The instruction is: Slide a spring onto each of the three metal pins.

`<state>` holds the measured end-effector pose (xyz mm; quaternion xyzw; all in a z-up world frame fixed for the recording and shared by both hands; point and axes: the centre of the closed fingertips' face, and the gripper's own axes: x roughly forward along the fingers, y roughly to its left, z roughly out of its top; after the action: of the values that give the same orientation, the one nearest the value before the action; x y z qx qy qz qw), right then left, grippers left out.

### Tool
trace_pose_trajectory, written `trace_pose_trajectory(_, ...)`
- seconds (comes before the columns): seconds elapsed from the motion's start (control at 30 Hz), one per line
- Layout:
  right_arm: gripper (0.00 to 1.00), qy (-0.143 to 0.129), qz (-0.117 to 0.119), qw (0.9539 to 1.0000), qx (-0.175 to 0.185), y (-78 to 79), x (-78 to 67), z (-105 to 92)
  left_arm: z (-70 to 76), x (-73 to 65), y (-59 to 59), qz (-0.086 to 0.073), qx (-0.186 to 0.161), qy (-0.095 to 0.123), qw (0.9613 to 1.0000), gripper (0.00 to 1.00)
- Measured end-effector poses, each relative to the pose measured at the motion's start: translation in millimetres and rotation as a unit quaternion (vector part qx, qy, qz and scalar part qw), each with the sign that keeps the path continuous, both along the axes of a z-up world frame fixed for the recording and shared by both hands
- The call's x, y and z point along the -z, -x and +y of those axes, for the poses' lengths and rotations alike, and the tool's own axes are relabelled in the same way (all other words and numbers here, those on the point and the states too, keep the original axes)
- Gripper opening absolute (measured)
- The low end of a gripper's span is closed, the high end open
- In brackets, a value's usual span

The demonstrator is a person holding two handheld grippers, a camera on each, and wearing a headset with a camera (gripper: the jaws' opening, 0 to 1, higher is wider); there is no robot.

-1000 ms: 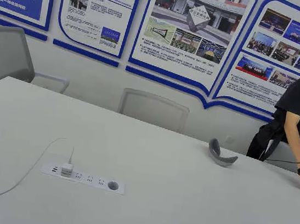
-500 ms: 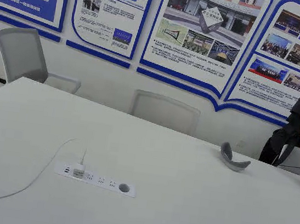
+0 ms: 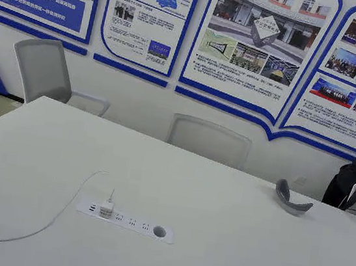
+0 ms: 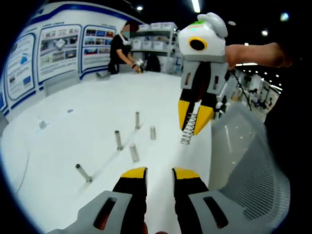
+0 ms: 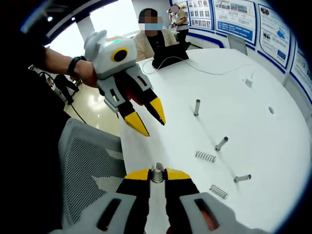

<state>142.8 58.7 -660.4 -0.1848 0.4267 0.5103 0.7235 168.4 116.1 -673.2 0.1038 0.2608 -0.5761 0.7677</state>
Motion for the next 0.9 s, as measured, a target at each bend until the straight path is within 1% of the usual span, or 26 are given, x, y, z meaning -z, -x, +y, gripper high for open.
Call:
trace_pose_trajectory(0.2, 0.12, 0.004, 0.001, 0.9999, 0.009, -14.1, 3.7, -2.3, 15.1, 4.4, -14.0, 0.003, -0.039, 0.001, 0.9992, 0.26)
trace_pose_trajectory(0.33, 0.12, 0.008, 0.002, 0.9999, 0.011, -23.0, 6.5, -2.3, 26.6, 6.9, -23.2, 0.003, -0.063, -0.001, 0.9980, 0.27)
trace_pose_trajectory(0.37, 0.12, 0.010, 0.003, 0.9999, 0.010, -24.0, 7.4, -2.1, 28.7, 7.5, -24.8, 0.005, -0.069, -0.001, 0.9976, 0.28)
trace_pose_trajectory(0.4, 0.12, 0.012, 0.005, 0.9999, 0.008, -25.4, 8.9, -1.8, 31.4, 8.5, -26.3, 0.010, -0.075, 0.001, 0.9971, 0.28)
trace_pose_trajectory(0.47, 0.12, 0.014, 0.005, 0.9999, 0.007, -29.6, 11.5, -1.2, 38.1, 11.5, -31.0, 0.004, -0.089, -0.006, 0.9960, 0.30)
trace_pose_trajectory(0.53, 0.12, 0.014, 0.007, 0.9998, 0.008, -33.3, 13.6, -0.6, 42.9, 14.1, -33.7, 0.005, -0.098, -0.008, 0.9951, 0.31)
trace_pose_trajectory(0.57, 0.12, 0.014, 0.008, 0.9998, 0.009, -35.5, 14.4, 0.3, 47.0, 15.8, -36.7, 0.008, -0.111, -0.008, 0.9938, 0.32)
trace_pose_trajectory(0.63, 0.12, 0.014, 0.008, 0.9998, 0.008, -39.3, 15.4, 2.0, 52.7, 18.9, -39.6, 0.011, -0.121, -0.010, 0.9925, 0.34)
trace_pose_trajectory(0.73, 0.12, 0.014, 0.009, 0.9998, 0.006, -44.3, 16.8, 5.5, 60.2, 22.6, -42.9, 0.015, -0.135, -0.013, 0.9907, 0.38)
trace_pose_trajectory(0.9, 0.12, 0.018, 0.011, 0.9998, -0.003, -53.0, 19.1, 11.0, 70.7, 26.6, -48.8, 0.017, -0.151, -0.015, 0.9882, 0.41)
